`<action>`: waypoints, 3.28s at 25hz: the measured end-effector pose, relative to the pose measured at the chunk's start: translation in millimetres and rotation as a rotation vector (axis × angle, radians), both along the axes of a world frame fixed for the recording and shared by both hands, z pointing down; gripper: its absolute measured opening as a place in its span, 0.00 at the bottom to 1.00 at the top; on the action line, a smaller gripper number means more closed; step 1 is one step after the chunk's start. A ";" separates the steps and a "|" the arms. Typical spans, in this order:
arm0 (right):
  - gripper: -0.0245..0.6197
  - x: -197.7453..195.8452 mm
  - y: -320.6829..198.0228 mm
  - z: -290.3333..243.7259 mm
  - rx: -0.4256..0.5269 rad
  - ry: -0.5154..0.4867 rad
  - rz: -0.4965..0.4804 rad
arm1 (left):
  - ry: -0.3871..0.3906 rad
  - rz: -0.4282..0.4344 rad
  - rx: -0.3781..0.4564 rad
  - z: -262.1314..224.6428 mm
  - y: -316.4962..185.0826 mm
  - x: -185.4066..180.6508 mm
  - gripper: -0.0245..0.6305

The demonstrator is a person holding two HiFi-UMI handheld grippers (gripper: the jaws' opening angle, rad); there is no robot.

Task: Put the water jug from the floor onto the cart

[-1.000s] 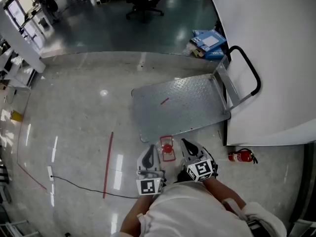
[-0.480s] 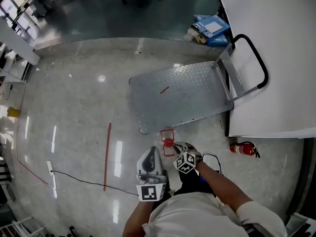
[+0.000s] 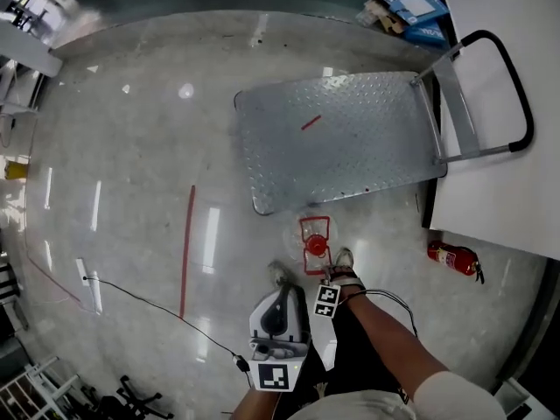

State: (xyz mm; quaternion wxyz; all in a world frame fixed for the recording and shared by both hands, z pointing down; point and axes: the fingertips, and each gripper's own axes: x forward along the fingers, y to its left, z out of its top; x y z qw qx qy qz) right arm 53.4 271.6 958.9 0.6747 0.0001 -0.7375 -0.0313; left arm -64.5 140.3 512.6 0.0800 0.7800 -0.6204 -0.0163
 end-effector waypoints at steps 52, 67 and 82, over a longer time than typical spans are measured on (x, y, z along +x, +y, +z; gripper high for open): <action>0.14 30.6 -220.1 -262.5 0.281 0.039 -0.212 | 0.040 0.021 0.183 -100.5 -48.5 -48.6 0.04; 0.15 -1.8 -393.2 -220.4 0.405 -0.016 -0.266 | -0.016 -0.106 0.127 -83.4 -179.0 -28.1 0.04; 0.16 -26.1 -423.4 -202.2 0.547 -0.068 -0.325 | -0.023 -0.098 0.067 -53.5 -226.3 -32.6 0.04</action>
